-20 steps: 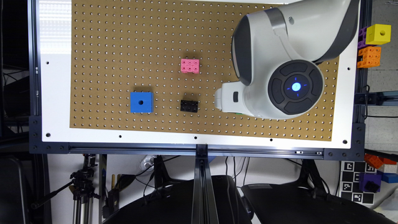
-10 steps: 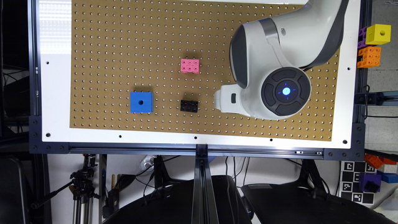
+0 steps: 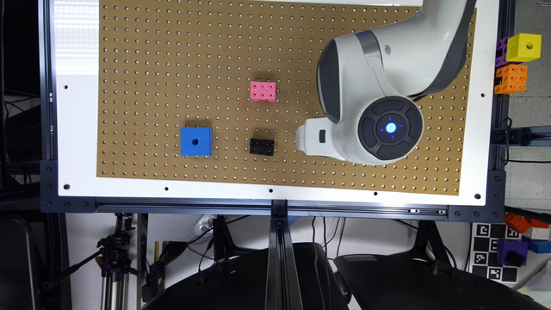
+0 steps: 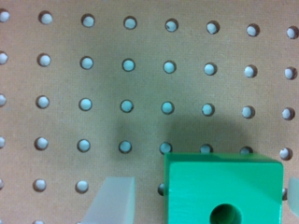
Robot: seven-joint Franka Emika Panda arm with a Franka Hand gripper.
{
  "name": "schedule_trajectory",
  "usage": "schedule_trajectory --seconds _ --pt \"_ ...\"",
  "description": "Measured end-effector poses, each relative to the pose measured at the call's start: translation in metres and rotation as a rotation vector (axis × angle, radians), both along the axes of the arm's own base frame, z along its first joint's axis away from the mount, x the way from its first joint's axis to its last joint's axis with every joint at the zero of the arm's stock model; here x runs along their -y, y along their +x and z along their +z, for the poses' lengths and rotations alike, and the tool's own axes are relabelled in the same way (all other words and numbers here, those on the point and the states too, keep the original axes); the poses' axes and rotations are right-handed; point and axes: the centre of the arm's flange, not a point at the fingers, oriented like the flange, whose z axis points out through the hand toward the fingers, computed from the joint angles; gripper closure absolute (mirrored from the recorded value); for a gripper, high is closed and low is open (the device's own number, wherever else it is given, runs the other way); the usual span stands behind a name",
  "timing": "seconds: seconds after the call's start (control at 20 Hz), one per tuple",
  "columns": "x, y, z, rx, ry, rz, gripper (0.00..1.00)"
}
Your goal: Pick up green block.
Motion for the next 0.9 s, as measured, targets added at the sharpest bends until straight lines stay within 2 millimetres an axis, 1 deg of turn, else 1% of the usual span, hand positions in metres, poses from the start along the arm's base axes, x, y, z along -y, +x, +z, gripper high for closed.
schedule_trajectory --seconds 0.1,0.2,0.5,0.65,0.7,0.85,0.9 --pt "-0.002 0.000 -0.009 0.005 0.003 0.001 0.00" --pt "-0.005 0.003 -0.014 0.010 0.006 0.003 0.00" --pt "-0.010 0.016 -0.017 0.025 0.012 0.002 0.00" --pt "-0.010 0.019 -0.018 0.028 0.013 0.001 0.00" --pt "-0.010 0.018 -0.021 0.024 0.013 0.001 0.00" --pt "-0.010 0.020 -0.020 0.025 0.013 0.001 0.00" --pt "-0.010 0.020 -0.020 0.025 0.013 0.001 1.00"
